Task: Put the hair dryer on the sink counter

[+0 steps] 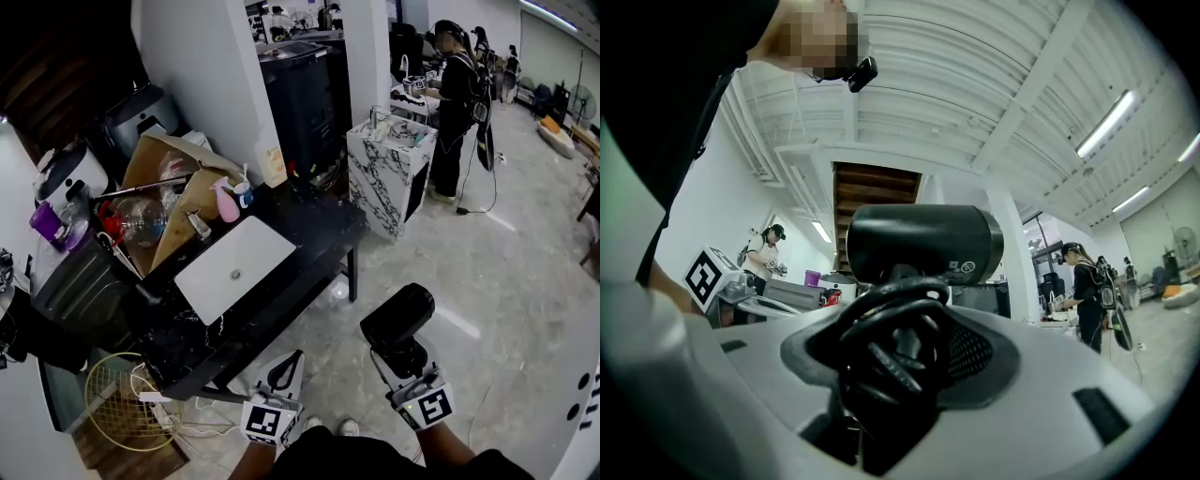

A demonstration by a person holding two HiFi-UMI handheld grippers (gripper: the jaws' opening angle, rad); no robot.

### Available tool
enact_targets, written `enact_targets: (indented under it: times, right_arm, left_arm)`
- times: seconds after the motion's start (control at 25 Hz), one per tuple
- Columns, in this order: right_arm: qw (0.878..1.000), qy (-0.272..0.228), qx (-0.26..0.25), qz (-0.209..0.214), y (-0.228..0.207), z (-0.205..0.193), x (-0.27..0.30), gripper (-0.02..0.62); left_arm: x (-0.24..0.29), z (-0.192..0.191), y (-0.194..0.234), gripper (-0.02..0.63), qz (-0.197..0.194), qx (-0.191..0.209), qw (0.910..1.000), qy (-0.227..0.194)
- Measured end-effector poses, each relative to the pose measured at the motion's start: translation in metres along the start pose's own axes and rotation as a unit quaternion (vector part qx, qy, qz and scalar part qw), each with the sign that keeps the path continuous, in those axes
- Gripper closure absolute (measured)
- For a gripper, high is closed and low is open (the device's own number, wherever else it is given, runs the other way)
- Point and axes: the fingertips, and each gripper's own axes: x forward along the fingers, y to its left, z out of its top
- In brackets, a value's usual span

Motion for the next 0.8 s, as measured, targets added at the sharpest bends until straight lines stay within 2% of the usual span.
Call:
enact_targets:
  times: [0.36,0.6,0.8]
  right_arm:
    - [1.000,0.006,-0.008,0.018,-0.020,-0.012,0.043,0.342]
    - [0.999,0.016,-0.040,0.031,-0.051,-0.025,0.086,0.342]
    - [0.999,0.003,-0.035,0.030,-0.067,-0.031,0.128,0.342]
  left_arm:
    - [0.035,-0.001,0.029,0.609,0.007,-0.008,0.9999,-0.010]
    - [0.071,0.001,0.063,0.609,0.015,-0.011,0.9996,-0.022]
    - [0.101,0.002,0.097,0.609,0.030,-0.017,0.9992,-0.020]
